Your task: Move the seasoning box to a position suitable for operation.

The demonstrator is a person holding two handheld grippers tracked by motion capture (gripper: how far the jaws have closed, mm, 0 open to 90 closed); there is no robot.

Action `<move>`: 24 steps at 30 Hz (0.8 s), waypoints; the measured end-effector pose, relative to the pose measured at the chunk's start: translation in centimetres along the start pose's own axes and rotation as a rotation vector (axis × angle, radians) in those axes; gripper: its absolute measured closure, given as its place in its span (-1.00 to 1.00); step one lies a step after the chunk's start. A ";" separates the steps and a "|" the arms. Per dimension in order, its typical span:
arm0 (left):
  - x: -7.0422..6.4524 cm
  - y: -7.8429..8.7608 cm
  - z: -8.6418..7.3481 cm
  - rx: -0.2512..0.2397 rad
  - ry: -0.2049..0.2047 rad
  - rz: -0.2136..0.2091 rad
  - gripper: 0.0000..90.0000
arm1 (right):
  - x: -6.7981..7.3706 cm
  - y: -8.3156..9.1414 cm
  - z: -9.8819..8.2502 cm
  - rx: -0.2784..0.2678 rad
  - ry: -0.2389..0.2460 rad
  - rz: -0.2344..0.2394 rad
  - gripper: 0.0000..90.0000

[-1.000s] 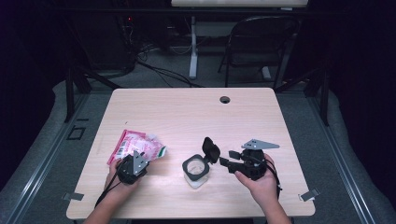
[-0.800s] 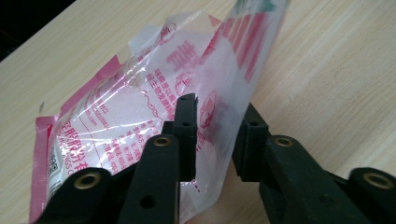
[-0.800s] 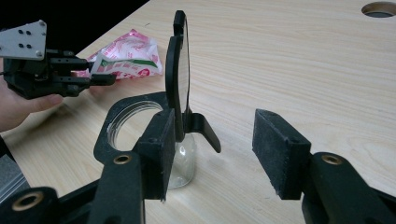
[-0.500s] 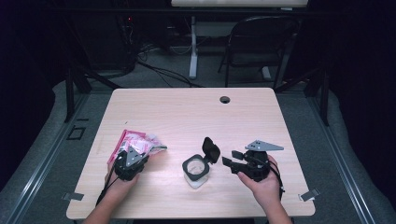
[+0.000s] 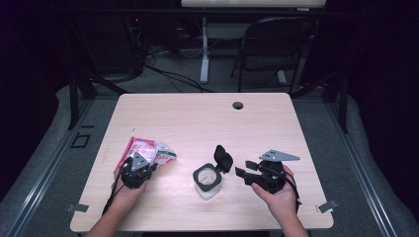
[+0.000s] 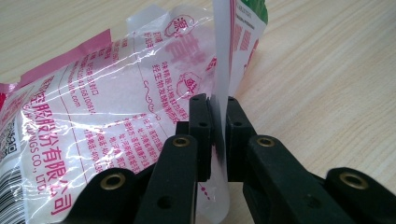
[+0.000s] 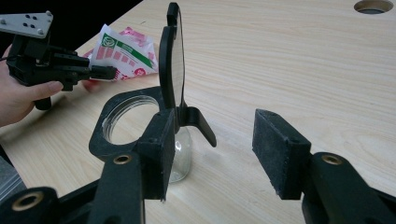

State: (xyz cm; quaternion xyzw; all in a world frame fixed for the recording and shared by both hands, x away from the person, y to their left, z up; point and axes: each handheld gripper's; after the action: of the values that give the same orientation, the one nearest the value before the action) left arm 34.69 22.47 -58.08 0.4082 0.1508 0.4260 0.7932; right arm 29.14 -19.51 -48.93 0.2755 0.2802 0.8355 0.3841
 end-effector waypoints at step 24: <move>2.9 4.7 1.1 -0.113 0.120 0.000 1.00 | -0.4 0.4 0.0 -0.017 -0.014 -0.005 0.09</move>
State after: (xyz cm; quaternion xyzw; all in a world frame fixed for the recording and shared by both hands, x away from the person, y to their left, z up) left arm 34.46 25.63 -53.40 0.3366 0.1737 0.4576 0.8044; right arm 29.22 -20.05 -48.79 0.2773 0.2713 0.8348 0.3906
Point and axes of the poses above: each handheld gripper's, and its own axes: y roughly backward along the jaws, z roughly out of its top, x roughly to its left, and after that the axes turned 11 degrees about x, right-handed
